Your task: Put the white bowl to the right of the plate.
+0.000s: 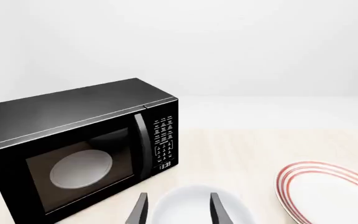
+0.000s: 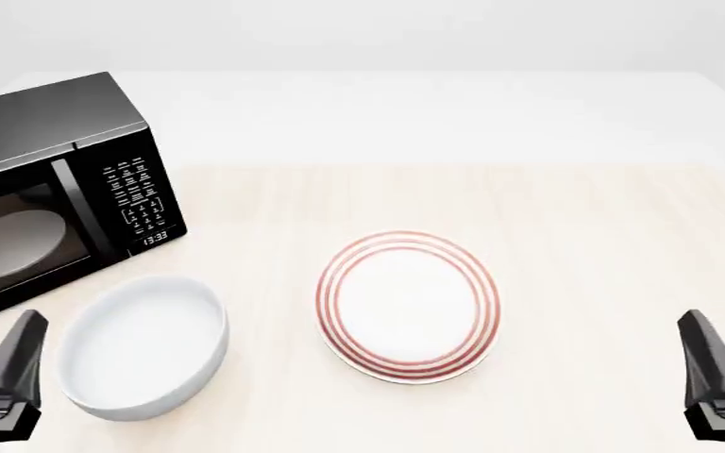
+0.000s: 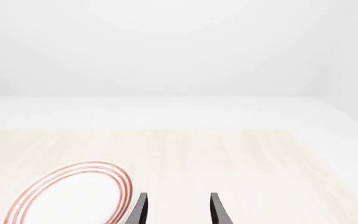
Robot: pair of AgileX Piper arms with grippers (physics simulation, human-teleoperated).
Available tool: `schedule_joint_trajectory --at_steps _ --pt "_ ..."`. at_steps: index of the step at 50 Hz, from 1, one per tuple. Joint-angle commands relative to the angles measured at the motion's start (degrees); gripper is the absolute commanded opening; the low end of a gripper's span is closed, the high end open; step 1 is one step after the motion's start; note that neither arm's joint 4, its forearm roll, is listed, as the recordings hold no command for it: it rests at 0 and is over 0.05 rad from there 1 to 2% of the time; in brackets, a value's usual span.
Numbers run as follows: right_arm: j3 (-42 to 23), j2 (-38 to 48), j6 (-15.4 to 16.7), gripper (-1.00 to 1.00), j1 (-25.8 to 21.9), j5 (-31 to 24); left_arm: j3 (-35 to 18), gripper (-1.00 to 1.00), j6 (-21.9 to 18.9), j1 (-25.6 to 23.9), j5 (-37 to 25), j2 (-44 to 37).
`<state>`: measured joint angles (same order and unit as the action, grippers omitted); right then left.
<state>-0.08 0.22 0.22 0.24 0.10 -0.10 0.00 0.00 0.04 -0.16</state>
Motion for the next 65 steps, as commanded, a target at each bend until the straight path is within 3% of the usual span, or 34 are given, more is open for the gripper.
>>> schedule_joint_trajectory --at_steps 1,6,11,15,17,22,28,32,49,53,57,65 --pt "-0.12 1.39 -0.09 1.0 -0.02 0.86 -0.15 1.0 0.0 0.0 0.06 -0.25" --pt "-0.19 2.02 -0.91 1.0 0.47 1.18 -0.15 1.0 0.0 0.0 0.06 -0.25" --pt "-0.4 2.88 0.36 1.0 0.07 1.63 -0.15 1.0 0.0 0.0 0.06 -0.25" --pt "-1.42 9.34 -0.82 1.0 -1.28 5.09 -0.15 1.0 0.0 0.0 0.06 -0.25" --pt "-1.83 16.12 -1.61 1.0 -2.59 9.43 -0.15 1.0 0.0 0.0 0.06 -0.25" --pt "-4.97 21.89 -3.16 1.0 -7.19 11.39 -0.15 1.0 0.0 0.0 0.06 -0.25" --pt "-9.79 32.05 -1.36 1.0 -10.32 14.2 -0.15 1.0 0.0 0.0 0.06 -0.25" --pt "-13.62 38.21 -1.83 1.0 -13.74 15.51 -0.15 1.0 0.0 0.0 0.06 -0.25" --pt "-28.46 57.48 1.65 1.0 -23.9 15.71 -0.15 1.0 0.0 0.0 0.06 -0.25" --pt "-31.85 61.81 1.51 1.0 -25.78 15.1 -0.15 1.0 0.0 0.0 0.06 -0.25" --pt "-34.76 67.41 -0.61 1.0 -27.2 15.33 -0.15 1.0 0.0 0.0 0.06 -0.25" --pt "-42.29 75.3 0.31 1.0 -29.8 13.25 -0.15 1.0 0.0 0.0 0.06 -0.25"
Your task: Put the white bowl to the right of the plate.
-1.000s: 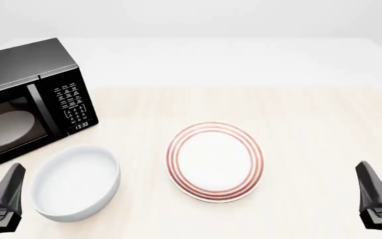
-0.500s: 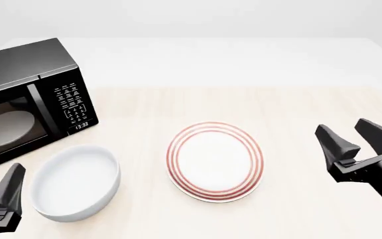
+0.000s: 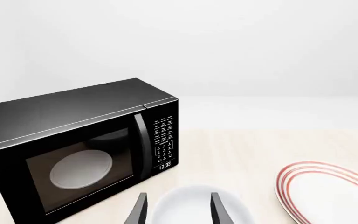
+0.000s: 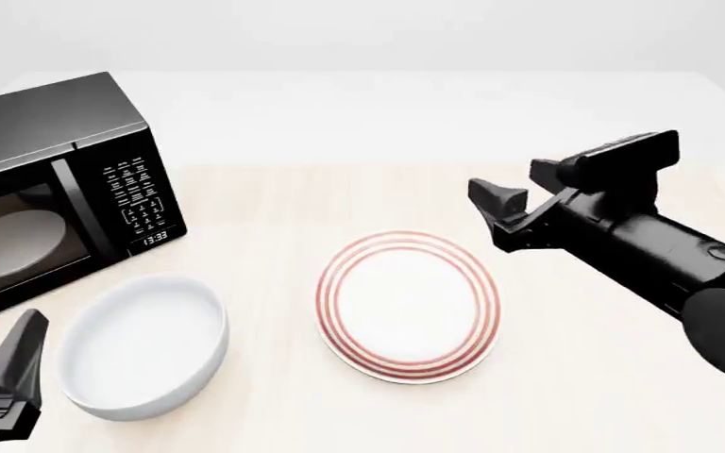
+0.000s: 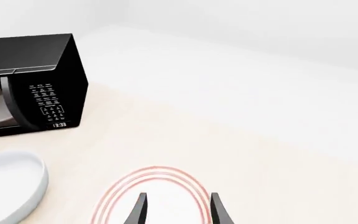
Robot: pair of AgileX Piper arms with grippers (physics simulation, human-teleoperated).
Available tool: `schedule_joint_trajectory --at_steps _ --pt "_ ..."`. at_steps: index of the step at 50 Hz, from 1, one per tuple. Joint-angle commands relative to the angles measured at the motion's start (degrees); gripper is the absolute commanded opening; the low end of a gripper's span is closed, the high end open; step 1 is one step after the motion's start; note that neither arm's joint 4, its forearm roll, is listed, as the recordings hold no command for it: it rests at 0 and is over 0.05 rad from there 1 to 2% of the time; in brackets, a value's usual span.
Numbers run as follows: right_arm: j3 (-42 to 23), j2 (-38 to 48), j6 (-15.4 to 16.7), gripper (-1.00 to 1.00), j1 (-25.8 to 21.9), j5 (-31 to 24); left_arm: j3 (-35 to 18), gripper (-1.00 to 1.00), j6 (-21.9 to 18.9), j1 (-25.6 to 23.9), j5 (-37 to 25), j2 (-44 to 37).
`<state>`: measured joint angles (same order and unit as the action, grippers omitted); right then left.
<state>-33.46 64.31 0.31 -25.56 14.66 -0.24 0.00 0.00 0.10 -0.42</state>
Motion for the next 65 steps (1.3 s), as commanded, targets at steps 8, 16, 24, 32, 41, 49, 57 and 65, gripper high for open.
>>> schedule_joint_trajectory --at_steps 8,16,24,32,41,49,57,65 --pt "-13.79 14.19 0.55 1.0 -6.05 -2.57 0.0 1.0 0.0 0.0 0.0 0.0" --pt "-18.8 18.35 1.24 1.0 -8.27 -4.77 0.0 1.0 0.0 0.0 0.0 0.0" --pt "-25.31 24.02 2.2 1.0 -10.17 -8.44 0.0 1.0 0.0 0.0 0.0 0.0" --pt "-29.95 28.65 2.43 1.0 -12.1 -10.61 0.0 1.0 0.0 0.0 0.0 0.0" --pt "-34.12 32.73 2.92 1.0 -15.35 -13.43 0.0 1.0 0.0 0.0 0.0 0.0" --pt "-36.75 35.1 3.13 1.0 -16.2 -14.88 0.0 1.0 0.0 0.0 0.0 0.0" --pt "-39.98 37.85 3.05 1.0 -17.49 -16.63 0.0 1.0 0.0 0.0 0.0 0.0" --pt "-43.6 40.97 3.1 1.0 -18.97 -18.97 0.0 1.0 0.0 0.0 0.0 0.0"
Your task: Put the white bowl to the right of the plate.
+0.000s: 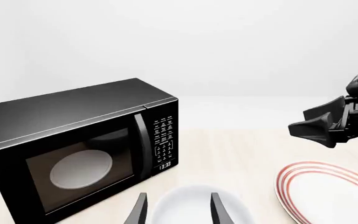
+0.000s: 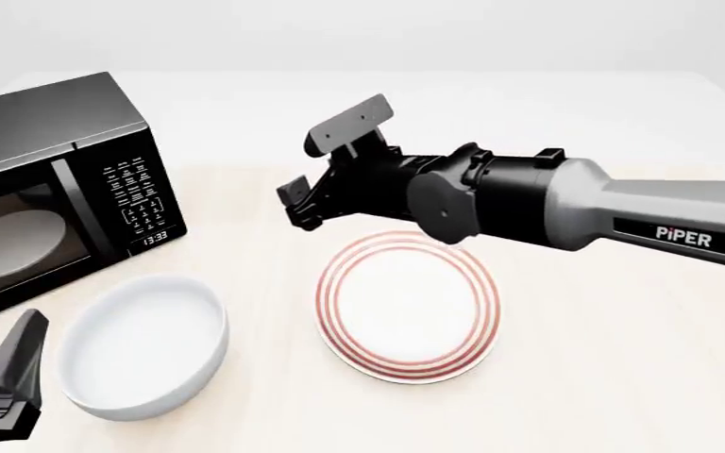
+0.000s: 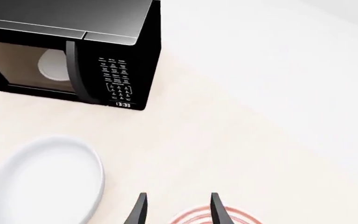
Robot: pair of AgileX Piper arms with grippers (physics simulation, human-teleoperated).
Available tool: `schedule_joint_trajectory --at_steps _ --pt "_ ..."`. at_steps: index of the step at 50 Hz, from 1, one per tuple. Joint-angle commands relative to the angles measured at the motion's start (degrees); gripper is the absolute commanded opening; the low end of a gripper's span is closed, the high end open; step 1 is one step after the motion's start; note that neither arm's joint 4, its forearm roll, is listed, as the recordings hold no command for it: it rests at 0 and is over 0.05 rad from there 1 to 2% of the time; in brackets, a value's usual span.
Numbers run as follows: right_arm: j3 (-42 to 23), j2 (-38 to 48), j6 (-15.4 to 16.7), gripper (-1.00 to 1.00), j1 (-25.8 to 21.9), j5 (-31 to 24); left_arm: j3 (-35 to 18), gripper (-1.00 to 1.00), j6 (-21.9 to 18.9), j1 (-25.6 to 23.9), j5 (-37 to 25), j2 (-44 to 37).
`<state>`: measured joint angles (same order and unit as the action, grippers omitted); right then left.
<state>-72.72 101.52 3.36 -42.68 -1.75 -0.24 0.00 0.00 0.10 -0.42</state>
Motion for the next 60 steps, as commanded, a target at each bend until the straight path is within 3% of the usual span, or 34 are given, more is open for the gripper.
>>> schedule_joint_trajectory --at_steps 1,27,60 --pt "-4.66 4.09 0.05 1.0 -2.03 -2.76 0.0 1.0 0.0 0.0 0.0 0.0" --pt "-11.78 10.72 -0.33 1.0 -7.21 -5.93 0.0 1.0 0.0 0.0 0.0 0.0" --pt "-18.75 18.55 -5.03 1.0 -12.46 -6.96 0.0 1.0 0.0 0.0 0.0 0.0"
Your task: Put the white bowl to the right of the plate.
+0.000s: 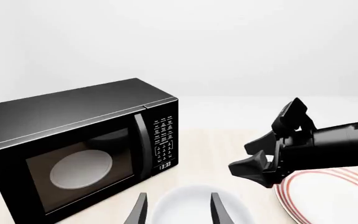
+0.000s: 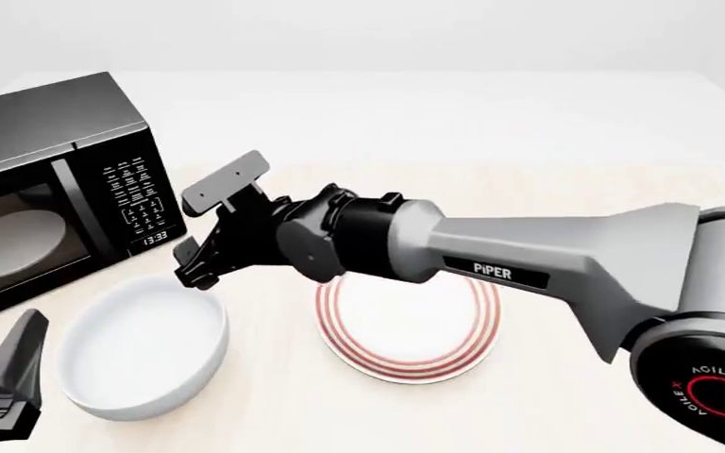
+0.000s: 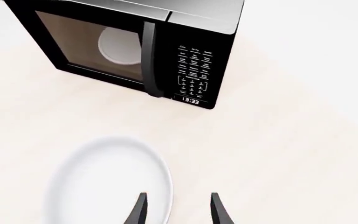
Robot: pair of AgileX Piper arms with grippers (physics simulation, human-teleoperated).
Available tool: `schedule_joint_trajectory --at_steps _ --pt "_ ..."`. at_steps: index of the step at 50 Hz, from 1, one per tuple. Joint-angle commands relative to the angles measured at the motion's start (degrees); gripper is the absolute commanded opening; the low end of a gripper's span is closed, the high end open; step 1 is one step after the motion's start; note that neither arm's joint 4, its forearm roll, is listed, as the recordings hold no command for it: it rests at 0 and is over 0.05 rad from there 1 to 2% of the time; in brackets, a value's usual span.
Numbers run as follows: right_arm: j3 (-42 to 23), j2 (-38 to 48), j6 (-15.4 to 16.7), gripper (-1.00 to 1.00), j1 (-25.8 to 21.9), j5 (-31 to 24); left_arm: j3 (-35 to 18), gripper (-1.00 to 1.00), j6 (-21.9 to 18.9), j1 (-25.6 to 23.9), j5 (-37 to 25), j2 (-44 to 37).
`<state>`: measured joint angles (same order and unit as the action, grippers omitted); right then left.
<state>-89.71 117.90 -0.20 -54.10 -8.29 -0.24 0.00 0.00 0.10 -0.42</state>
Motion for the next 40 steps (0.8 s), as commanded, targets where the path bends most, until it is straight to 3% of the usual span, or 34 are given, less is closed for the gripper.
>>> schedule_joint_trajectory --at_steps 1,19,40 --pt "-1.78 2.29 -1.95 1.0 -1.06 -0.49 0.0 1.0 0.0 0.0 0.0 0.0" --pt "-3.04 5.62 -6.35 1.0 -1.0 -1.49 0.0 1.0 0.0 0.0 0.0 0.0" --pt "-2.4 7.77 -9.13 1.0 -0.93 -0.58 0.0 1.0 0.0 0.0 0.0 0.0"
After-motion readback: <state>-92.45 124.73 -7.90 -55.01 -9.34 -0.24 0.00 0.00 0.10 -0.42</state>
